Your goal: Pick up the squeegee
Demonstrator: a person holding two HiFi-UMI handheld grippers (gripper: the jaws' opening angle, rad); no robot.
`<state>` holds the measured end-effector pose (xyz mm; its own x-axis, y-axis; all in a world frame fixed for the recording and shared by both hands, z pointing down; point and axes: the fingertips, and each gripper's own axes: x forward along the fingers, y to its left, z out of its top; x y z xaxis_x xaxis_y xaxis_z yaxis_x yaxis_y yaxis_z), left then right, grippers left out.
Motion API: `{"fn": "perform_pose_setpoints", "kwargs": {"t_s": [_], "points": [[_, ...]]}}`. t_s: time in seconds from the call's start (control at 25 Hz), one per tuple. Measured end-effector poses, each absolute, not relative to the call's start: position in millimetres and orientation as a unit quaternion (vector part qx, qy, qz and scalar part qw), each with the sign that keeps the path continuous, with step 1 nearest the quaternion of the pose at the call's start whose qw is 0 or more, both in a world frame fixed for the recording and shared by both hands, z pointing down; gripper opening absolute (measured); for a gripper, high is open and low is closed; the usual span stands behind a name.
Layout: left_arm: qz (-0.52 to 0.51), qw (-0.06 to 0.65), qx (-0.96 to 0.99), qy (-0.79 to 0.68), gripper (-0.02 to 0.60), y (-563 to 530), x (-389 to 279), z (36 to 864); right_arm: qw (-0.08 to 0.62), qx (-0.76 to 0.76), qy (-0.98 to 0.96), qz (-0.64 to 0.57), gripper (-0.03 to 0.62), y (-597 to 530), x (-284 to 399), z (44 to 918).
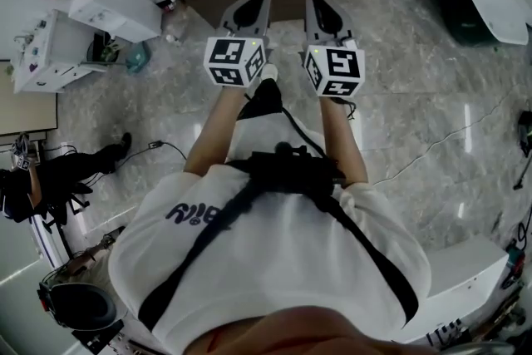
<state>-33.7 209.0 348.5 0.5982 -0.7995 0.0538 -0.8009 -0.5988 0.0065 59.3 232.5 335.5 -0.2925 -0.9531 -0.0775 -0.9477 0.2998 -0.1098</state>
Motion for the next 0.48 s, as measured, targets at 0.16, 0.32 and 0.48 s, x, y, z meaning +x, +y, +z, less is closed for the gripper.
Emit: {"fn": "perform_pose_setpoints", "kwargs": {"t_s": [0.16,0.32,0.48], "points": [[0.023,0.019,0.897,-0.44,0.011,191,-27,353,0.062,-0.6,0.797,-0.028,0.006,216,67,341],[0.02,0.028,0.899,-0.436,0.011,162,-31,358,0.057,-0.607,0.792,-0.032,0.006,188,64,346],[0.019,0.034,0.904,-0.426,0.011,123,-22,366,0.048,-0.614,0.787,-0.035,0.006,151,68,353]]}}
